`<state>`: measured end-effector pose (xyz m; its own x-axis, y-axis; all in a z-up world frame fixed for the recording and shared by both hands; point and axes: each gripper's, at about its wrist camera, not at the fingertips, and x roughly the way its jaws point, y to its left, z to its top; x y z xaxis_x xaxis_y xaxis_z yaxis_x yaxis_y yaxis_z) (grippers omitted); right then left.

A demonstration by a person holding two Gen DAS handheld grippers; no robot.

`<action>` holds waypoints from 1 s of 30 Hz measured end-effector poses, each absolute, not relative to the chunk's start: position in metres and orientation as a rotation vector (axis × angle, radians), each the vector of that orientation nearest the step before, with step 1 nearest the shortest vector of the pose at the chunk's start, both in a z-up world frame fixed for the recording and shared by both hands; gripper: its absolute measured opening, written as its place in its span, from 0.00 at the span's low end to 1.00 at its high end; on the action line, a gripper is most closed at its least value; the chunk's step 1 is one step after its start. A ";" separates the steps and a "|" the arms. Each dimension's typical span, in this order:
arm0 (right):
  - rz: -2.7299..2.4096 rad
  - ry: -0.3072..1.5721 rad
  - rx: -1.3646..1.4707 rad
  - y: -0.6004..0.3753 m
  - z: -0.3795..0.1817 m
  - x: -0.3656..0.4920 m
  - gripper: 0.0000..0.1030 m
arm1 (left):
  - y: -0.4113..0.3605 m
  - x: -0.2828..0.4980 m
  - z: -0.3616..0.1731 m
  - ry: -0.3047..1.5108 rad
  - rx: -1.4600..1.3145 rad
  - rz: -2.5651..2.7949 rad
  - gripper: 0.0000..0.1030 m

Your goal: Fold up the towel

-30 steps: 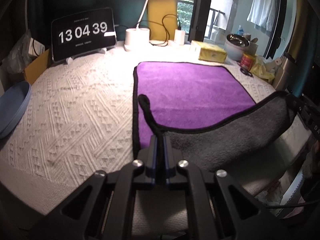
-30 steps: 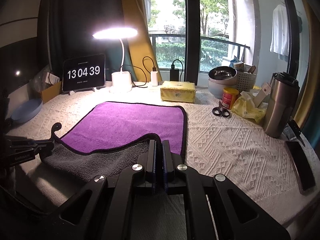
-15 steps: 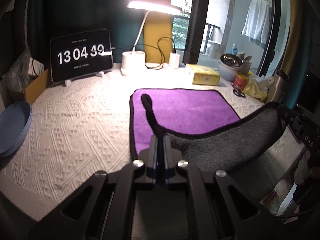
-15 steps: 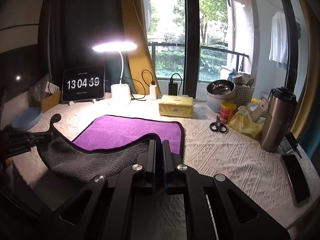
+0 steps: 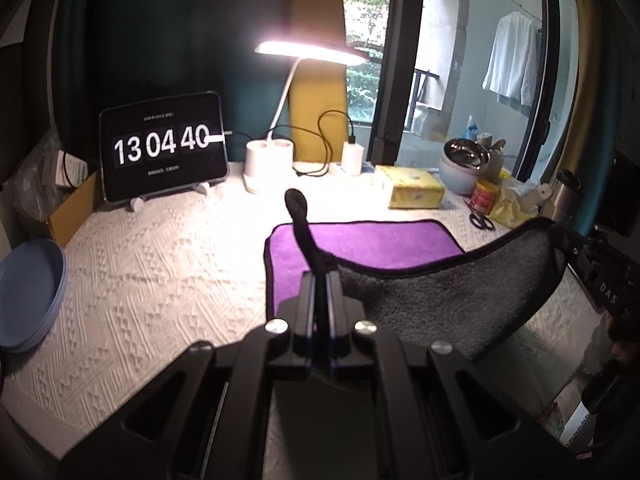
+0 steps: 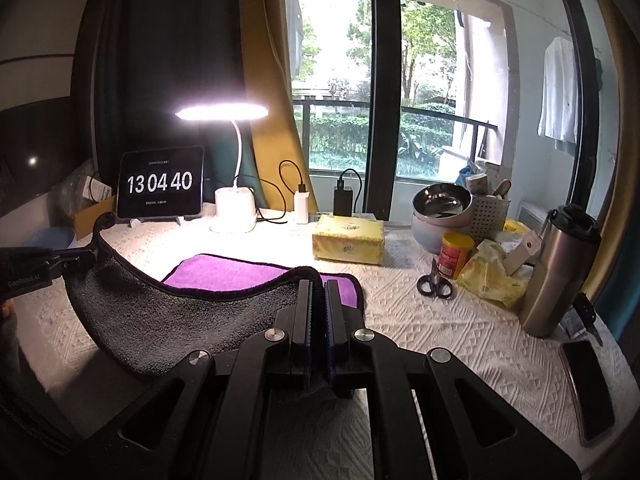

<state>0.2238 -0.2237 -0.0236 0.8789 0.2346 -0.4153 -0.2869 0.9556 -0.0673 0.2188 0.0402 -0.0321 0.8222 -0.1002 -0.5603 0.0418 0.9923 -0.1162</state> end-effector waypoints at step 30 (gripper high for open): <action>0.266 0.442 -0.143 -0.217 -0.037 0.324 0.06 | 0.048 0.316 -0.041 0.579 -0.110 -0.066 0.05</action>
